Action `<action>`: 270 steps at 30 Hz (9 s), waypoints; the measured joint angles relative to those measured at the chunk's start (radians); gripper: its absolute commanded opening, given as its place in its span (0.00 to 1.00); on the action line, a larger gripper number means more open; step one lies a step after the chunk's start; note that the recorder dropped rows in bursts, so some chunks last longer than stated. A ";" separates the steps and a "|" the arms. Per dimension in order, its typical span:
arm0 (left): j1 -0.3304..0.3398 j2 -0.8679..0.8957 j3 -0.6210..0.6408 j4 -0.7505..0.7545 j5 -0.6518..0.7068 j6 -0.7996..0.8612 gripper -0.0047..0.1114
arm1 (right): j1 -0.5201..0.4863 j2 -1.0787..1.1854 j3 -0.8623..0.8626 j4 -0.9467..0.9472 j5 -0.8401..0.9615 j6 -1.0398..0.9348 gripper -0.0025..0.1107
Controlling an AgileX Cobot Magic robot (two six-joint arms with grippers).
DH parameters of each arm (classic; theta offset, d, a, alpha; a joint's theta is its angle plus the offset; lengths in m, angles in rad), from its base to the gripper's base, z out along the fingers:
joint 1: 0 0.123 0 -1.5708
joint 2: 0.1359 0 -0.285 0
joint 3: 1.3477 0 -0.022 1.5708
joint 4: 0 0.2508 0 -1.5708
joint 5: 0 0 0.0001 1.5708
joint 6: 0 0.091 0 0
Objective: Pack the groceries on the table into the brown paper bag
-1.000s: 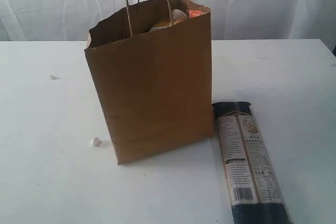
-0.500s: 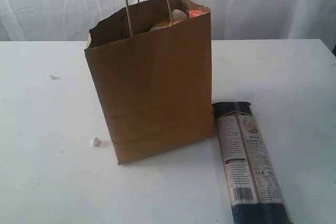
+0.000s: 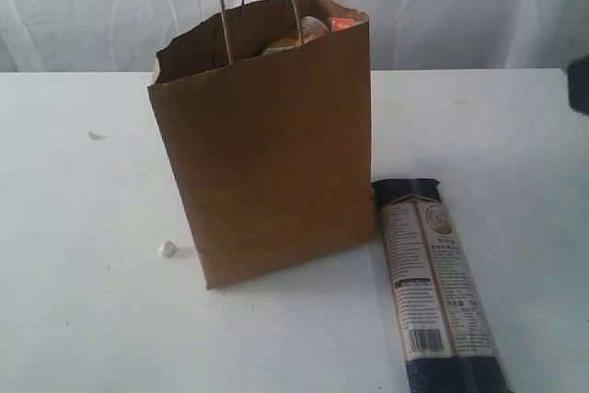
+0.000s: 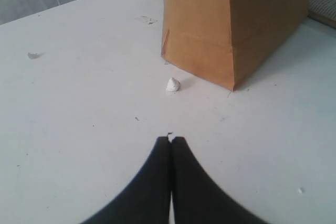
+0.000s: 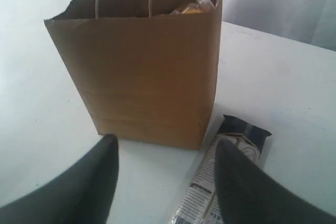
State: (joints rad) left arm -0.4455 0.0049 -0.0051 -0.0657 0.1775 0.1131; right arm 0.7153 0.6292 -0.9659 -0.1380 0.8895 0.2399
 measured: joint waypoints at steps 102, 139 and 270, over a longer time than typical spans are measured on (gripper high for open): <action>0.010 1.689 -0.737 0.349 -0.285 -0.893 0.59 | 0.000 -0.296 0.464 0.106 -0.082 -0.020 0.02; -0.031 1.748 -0.773 0.465 -0.232 -0.837 0.04 | 0.000 -0.296 0.464 0.106 -0.082 -0.020 0.02; -0.160 0.142 -0.624 0.477 0.731 -0.680 0.04 | 0.000 -0.297 0.464 0.163 -0.028 -0.022 0.02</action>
State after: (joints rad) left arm -0.6054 0.1472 -0.6290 0.4117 0.9087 -0.5667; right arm 0.7153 0.3322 -0.5020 0.0246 0.8611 0.2180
